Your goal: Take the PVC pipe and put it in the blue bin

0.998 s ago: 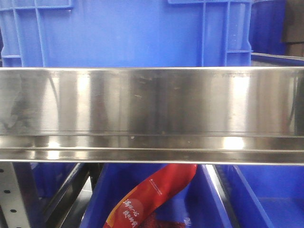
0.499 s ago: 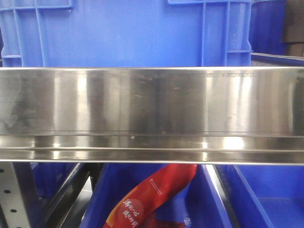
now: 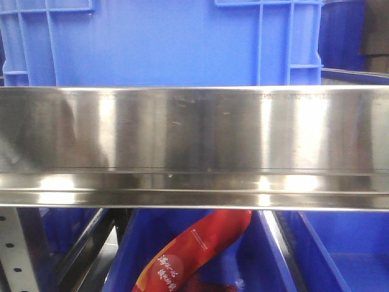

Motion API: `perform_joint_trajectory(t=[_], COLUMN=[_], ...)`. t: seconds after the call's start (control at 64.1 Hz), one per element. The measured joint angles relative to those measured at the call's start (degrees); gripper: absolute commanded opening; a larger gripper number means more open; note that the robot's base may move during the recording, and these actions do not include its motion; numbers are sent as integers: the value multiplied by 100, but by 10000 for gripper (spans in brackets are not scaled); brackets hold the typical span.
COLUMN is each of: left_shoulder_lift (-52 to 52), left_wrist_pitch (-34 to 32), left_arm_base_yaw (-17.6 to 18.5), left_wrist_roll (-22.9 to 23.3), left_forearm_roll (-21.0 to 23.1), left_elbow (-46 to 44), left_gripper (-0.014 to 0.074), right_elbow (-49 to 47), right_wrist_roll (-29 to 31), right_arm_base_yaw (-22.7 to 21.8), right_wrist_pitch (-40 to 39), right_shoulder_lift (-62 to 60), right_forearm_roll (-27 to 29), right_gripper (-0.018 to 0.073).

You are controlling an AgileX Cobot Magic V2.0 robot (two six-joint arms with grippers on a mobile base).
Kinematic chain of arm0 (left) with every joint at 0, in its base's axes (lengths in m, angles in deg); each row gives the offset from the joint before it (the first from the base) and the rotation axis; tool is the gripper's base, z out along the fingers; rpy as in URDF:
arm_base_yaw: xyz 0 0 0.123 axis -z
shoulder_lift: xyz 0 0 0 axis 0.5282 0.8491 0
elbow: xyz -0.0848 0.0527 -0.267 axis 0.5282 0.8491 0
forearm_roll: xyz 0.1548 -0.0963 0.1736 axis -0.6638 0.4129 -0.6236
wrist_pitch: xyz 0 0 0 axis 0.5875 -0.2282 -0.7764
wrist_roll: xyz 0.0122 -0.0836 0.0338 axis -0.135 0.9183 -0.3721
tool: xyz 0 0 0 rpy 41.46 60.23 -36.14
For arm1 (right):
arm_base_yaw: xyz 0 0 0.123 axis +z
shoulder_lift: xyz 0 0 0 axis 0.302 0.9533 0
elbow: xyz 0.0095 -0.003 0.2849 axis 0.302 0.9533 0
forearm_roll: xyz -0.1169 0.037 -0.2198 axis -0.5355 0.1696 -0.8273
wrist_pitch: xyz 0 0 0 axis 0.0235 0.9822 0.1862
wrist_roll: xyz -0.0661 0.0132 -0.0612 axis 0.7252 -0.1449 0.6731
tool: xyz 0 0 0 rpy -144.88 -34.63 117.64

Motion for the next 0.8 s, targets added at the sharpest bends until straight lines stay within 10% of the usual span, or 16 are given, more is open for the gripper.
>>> perform_joint_trajectory(t=[0.795], left_shoulder_lift=[-1079], left_wrist_pitch=[40], left_arm_base_yaw=[-513], left_wrist_roll=[0], left_forearm_roll=[331], left_elbow=[382], left_gripper=[-111], right_elbow=[292], right_wrist_roll=[0], right_arm_base_yaw=[0], right_wrist_pitch=[18], right_shoulder_lift=[-1677], right_forearm_roll=[-454], right_gripper=[-162])
